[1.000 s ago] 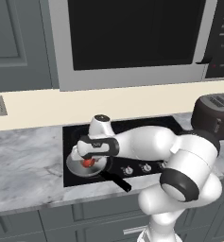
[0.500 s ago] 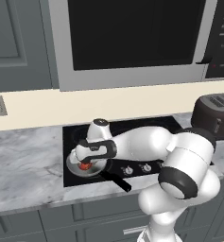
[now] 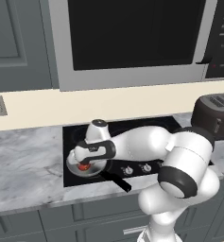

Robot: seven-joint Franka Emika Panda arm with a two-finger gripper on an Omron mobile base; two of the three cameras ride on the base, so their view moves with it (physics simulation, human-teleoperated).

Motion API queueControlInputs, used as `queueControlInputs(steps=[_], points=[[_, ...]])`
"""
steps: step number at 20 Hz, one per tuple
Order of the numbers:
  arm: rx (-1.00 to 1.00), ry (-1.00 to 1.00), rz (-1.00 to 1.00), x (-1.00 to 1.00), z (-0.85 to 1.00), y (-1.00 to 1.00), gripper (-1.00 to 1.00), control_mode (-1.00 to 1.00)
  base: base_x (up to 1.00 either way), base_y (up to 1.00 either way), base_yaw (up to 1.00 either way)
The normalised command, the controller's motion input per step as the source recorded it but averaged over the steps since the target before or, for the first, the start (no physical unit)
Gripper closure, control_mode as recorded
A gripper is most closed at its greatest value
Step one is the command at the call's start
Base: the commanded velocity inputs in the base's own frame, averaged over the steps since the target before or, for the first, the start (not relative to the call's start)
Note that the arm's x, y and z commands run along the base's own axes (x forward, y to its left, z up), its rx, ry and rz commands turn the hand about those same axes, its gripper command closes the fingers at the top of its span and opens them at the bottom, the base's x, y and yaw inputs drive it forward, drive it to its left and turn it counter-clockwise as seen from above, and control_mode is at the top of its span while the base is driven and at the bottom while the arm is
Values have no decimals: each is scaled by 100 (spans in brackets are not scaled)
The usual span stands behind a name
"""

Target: Place the pan on the front left burner on the stove. Then place the tomato and the onion in the pan and turn on the front left burner.

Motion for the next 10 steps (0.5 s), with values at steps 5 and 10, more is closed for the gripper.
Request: queueControlInputs(steps=[5, 10], points=[[0, 0, 0, 0, -7, 0, -100, -100, 0, 0, 0], [0, 0, 0, 0, -4, 0, -100, -100, 0, 0, 0]])
